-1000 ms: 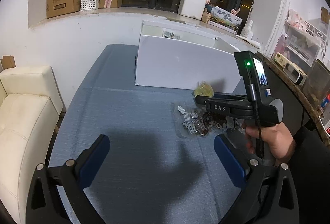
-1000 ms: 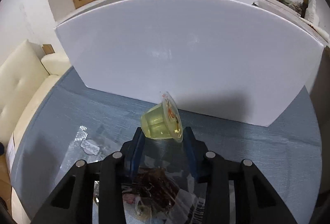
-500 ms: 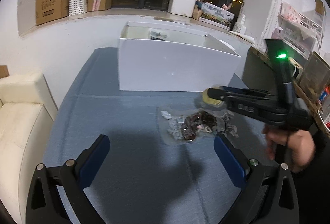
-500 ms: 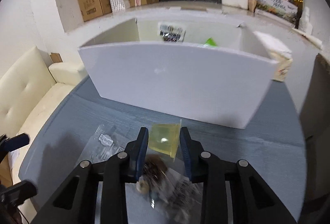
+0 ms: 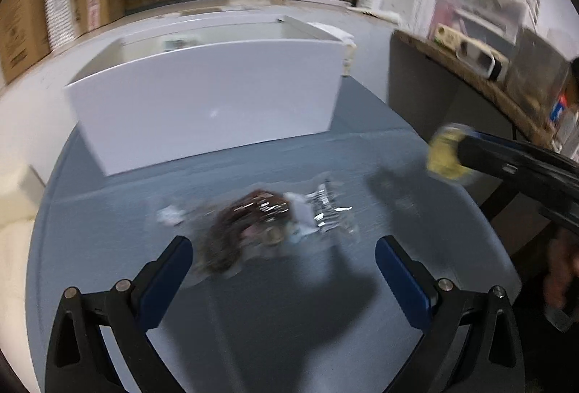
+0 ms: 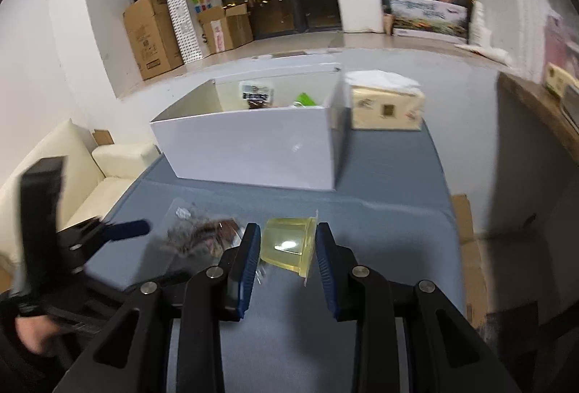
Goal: Organize snacks
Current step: 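Grasp the small yellow jelly cup with the right tool and lift it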
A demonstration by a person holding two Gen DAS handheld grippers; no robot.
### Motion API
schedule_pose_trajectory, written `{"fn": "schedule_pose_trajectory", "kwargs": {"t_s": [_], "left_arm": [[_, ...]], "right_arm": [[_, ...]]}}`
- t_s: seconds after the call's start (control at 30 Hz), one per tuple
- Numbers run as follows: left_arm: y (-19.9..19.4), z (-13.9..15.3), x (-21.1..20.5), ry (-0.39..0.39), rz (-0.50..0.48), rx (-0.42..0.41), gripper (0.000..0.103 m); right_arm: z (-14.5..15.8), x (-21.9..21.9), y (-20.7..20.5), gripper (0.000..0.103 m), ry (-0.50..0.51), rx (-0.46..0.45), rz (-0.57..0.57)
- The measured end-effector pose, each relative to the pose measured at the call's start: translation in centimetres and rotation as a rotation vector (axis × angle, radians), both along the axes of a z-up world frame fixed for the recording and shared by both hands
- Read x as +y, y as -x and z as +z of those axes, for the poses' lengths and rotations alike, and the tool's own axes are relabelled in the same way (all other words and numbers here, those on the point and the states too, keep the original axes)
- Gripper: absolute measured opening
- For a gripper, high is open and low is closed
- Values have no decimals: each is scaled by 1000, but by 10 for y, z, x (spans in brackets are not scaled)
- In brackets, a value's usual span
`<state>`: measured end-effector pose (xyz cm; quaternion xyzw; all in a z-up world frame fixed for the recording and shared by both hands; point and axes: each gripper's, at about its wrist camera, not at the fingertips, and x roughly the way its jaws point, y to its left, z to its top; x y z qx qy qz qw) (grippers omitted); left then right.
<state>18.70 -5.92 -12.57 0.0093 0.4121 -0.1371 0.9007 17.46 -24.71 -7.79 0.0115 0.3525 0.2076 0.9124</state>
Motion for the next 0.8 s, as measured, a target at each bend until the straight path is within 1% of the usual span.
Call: {"fn": "schedule_pose_trajectory", "kwargs": {"t_s": [0.1, 0.13, 0.2, 0.23, 0.27, 0.4, 0.47, 0.53, 0.57, 0.6, 0.63, 0.7, 0.77, 0.8], "left_arm": [[-12, -9, -19, -69, -54, 15, 103], [-14, -10, -23, -81, -81, 19, 103], [-18, -11, -29, -96, -157, 36, 103], [-19, -11, -30, -111, -174, 37, 103], [-19, -11, -32, -141, -230, 39, 103], [-23, -11, -31, -226, -364, 36, 103], [-30, -10, -24, -237, -398, 49, 103], [-37, -7, -15, -215, -443, 62, 103], [-42, -6, -10, -210, -485, 70, 103], [-42, -7, -8, -216, -505, 72, 103], [-47, -8, -5, -231, -540, 88, 103], [-56, -11, -1, -245, -579, 113, 103], [-61, -13, 5, -261, -582, 104, 103], [-64, -13, 9, -252, -584, 109, 103]], "right_arm": [[-3, -18, 13, 34, -7, 13, -17], [-4, -24, 15, 34, -18, 21, -21], [-5, -31, 20, 34, -13, 18, -34], [-5, -33, 22, 34, -14, 17, -35], [-6, -36, 23, 34, -19, 18, -39], [-8, -39, 25, 34, -31, 24, -37], [-9, -38, 26, 34, -34, 25, -33], [-10, -36, 27, 34, -42, 31, -27], [-11, -35, 28, 34, -43, 32, -26], [-11, -33, 28, 34, -45, 35, -22], [-11, -31, 29, 34, -48, 37, -17], [-10, -29, 32, 34, -67, 45, -2], [-8, -25, 37, 34, -83, 44, 15], [-7, -23, 39, 34, -82, 44, 21]]}}
